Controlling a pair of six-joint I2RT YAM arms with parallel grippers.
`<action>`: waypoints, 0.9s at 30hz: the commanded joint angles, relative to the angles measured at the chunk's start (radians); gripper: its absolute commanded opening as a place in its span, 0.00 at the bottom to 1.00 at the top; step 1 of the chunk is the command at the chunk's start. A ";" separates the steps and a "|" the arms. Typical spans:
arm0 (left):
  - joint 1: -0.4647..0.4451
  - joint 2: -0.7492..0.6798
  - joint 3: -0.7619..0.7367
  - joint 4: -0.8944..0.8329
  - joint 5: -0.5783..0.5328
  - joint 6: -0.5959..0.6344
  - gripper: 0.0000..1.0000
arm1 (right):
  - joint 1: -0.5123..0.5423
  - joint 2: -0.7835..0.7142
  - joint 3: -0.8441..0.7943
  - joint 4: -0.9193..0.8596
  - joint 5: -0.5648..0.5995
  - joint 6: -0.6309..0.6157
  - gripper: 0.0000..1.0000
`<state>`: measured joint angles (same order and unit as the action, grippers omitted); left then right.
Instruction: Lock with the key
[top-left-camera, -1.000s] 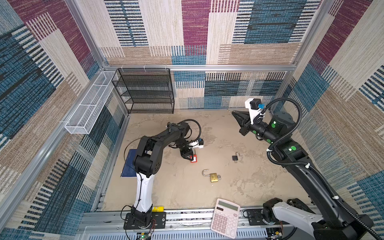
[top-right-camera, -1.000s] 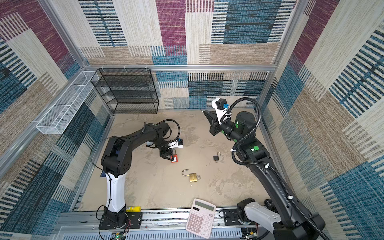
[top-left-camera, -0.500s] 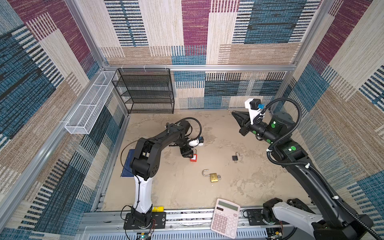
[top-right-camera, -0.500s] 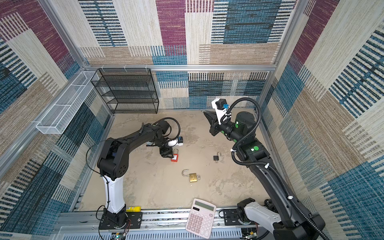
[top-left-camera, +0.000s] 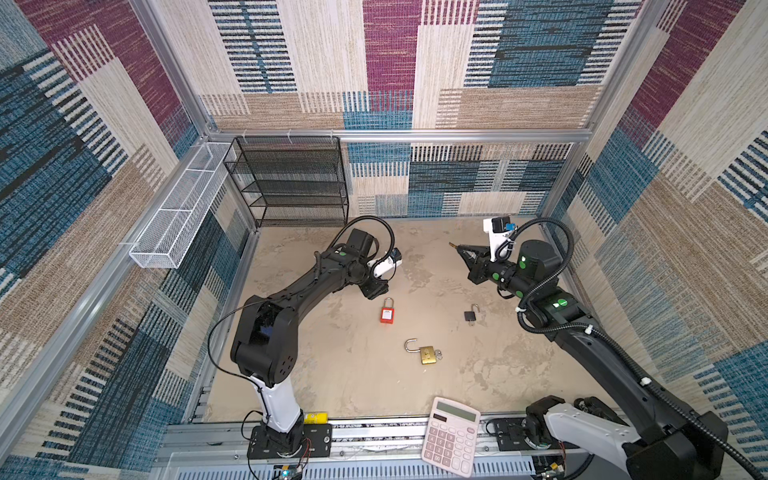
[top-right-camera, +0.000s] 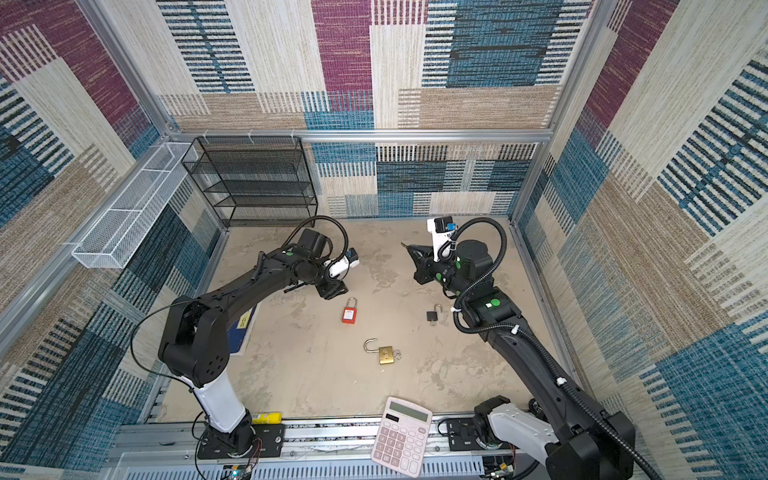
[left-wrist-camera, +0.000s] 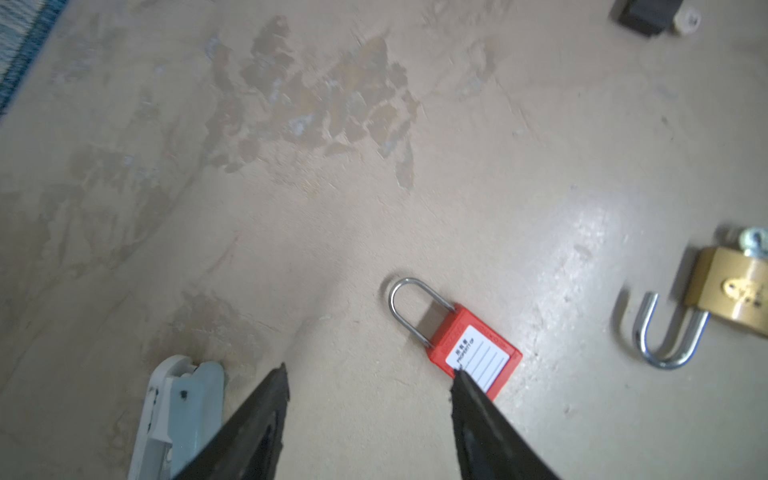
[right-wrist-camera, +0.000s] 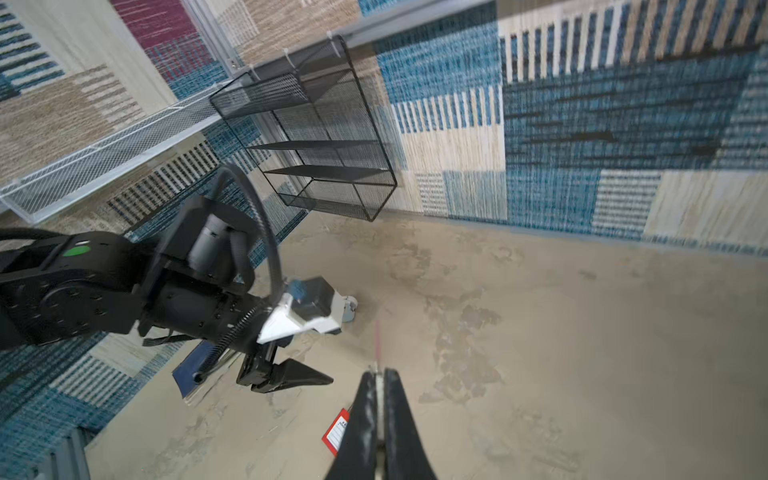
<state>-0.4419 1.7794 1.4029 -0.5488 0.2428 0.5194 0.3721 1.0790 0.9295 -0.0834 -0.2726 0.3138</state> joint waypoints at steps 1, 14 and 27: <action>-0.001 -0.038 -0.020 0.062 0.014 -0.297 0.62 | 0.008 0.009 -0.054 0.071 0.062 0.265 0.00; -0.008 -0.305 -0.344 0.309 -0.008 -0.674 0.59 | 0.249 0.138 -0.252 0.191 0.379 0.988 0.00; -0.006 -0.309 -0.297 0.133 -0.048 -0.650 0.60 | 0.451 0.447 -0.157 0.082 0.499 1.636 0.00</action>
<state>-0.4500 1.4857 1.1160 -0.4034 0.2131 -0.1177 0.7986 1.4876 0.7471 0.0204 0.1917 1.7596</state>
